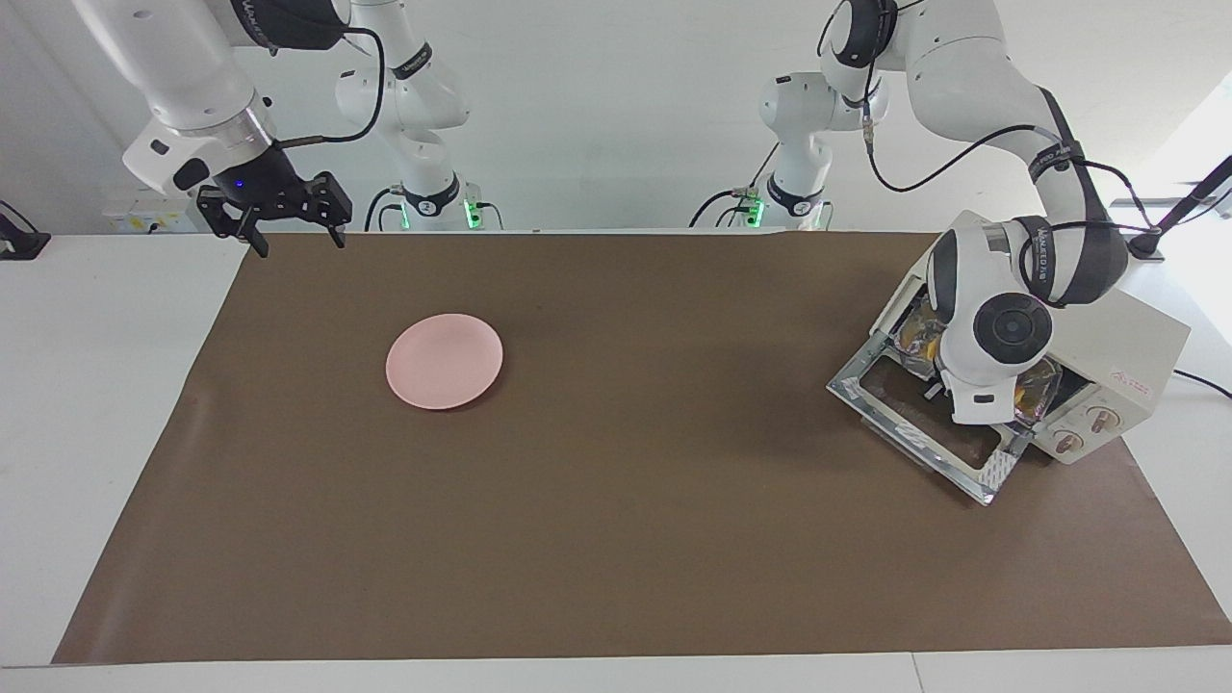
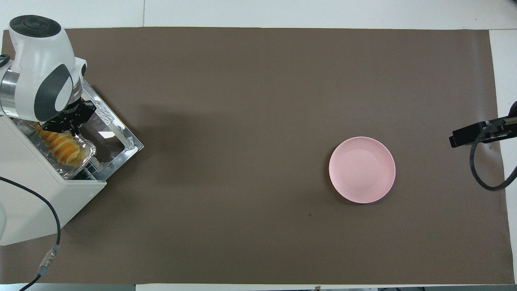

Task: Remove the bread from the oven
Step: 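Pull the foil tray out of the oven with the left gripper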

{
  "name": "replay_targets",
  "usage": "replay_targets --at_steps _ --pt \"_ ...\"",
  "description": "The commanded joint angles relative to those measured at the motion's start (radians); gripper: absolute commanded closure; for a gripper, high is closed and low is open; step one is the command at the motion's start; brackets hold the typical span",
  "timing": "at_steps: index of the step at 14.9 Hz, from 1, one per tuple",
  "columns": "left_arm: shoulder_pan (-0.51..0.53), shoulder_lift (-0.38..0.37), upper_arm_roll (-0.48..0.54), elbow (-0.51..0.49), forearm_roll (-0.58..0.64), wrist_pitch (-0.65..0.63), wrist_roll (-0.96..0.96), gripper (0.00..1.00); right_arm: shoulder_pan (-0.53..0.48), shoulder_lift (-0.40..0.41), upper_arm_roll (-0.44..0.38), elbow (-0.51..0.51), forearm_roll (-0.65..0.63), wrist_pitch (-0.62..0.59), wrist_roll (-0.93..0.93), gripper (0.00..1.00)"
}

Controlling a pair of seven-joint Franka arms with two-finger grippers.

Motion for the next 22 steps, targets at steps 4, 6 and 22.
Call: replay_targets --at_steps 4,6,22 --pt "0.007 -0.031 -0.001 -0.038 0.029 0.012 0.013 1.00 -0.018 -0.019 0.014 -0.022 -0.007 0.000 -0.014 0.00" --pt "0.002 -0.030 -0.001 -0.028 0.037 0.014 0.019 1.00 -0.018 -0.019 0.014 -0.022 -0.009 0.000 -0.014 0.00" --pt "-0.204 0.015 -0.009 0.123 -0.098 0.125 0.026 1.00 -0.018 -0.019 0.014 -0.022 -0.009 0.000 -0.014 0.00"
